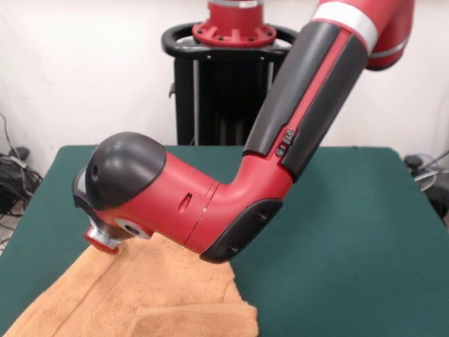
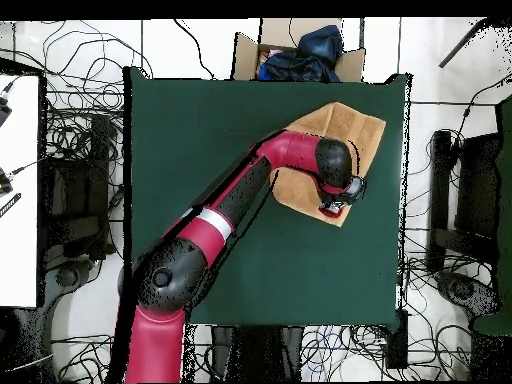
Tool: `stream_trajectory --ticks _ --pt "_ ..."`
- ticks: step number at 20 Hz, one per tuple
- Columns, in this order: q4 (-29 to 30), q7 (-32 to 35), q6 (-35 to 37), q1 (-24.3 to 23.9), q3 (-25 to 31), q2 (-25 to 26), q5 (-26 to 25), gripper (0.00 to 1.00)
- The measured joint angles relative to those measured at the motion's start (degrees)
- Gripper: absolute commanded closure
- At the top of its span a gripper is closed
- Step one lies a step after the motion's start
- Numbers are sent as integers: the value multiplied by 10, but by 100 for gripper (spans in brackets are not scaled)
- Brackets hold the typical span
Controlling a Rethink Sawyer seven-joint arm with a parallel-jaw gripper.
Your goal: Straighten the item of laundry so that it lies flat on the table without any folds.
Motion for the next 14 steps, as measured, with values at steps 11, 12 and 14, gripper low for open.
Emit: stream_trajectory --ticks 11,12,14 --pt "53 0 -38 30 0 34 -3 100" --pt "60 0 -38 33 0 37 -3 100" --pt "71 0 -38 38 1 41 -2 100"
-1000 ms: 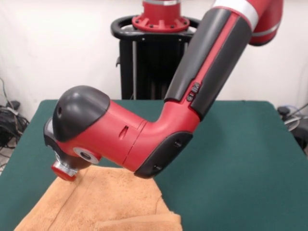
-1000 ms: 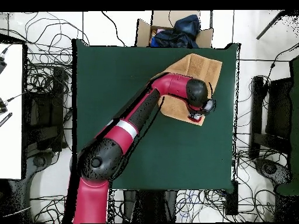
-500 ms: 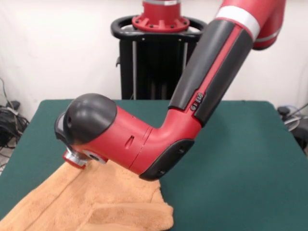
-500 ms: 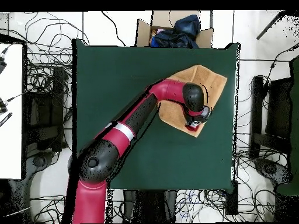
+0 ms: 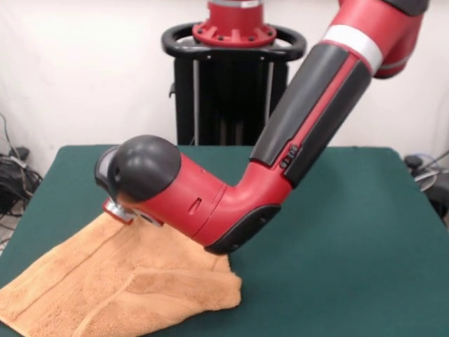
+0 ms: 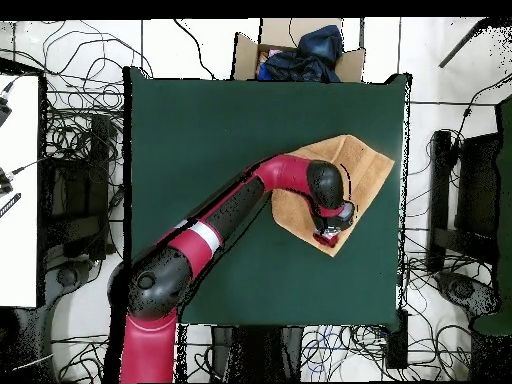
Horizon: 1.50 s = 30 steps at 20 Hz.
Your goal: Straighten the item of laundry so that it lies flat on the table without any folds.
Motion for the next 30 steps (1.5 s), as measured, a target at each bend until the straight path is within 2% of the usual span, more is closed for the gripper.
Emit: stream_trajectory --ticks 11,20,27,30 --pt "102 0 0 32 14 31 2 100" --pt "180 0 0 53 27 30 2 100" --pt "189 0 0 55 27 -6 7 100" --pt "187 0 4 53 27 -38 33 100"
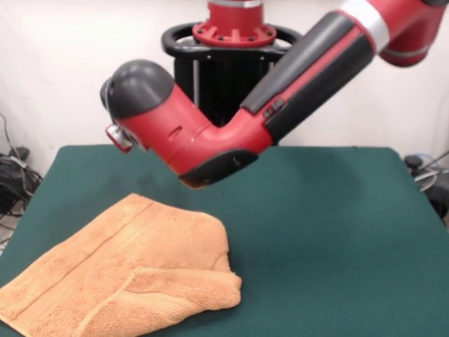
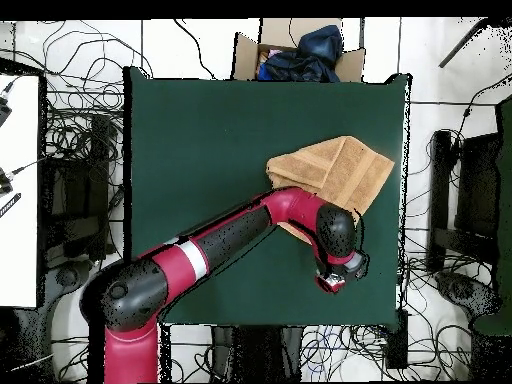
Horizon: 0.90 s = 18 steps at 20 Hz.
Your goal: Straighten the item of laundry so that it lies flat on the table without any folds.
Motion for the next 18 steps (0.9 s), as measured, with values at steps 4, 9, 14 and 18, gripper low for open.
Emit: stream_trajectory --ticks 4,9,14,18 --pt "-8 0 25 -7 0 -44 49 100" --pt "-15 0 55 -18 0 -71 80 100" --pt "-39 0 81 -33 0 -79 91 100" --pt "-57 0 89 -38 0 -78 92 100"
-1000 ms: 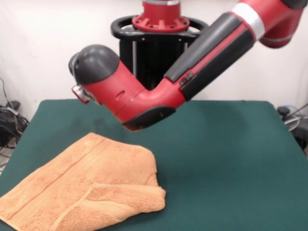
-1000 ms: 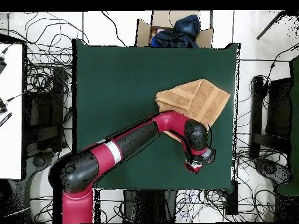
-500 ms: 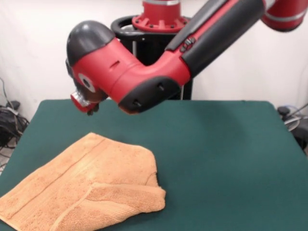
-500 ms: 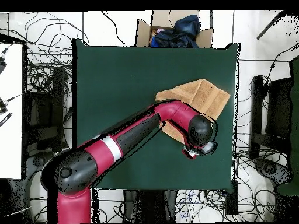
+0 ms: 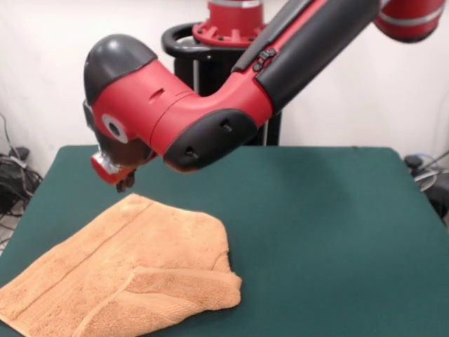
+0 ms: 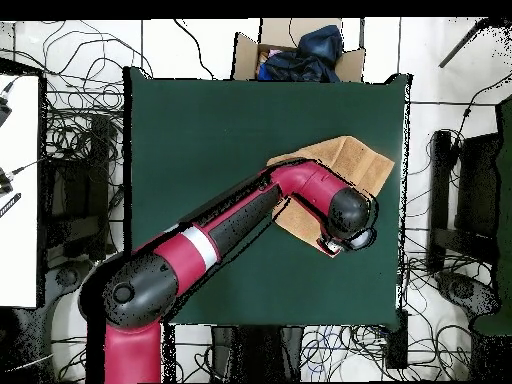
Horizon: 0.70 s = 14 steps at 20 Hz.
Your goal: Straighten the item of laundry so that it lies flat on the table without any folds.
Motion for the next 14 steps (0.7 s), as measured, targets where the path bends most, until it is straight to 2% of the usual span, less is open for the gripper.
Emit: stream_trajectory --ticks 8,14 --pt "-49 0 3 -13 1 9 7 100" --pt "-73 0 21 -31 7 10 49 100"
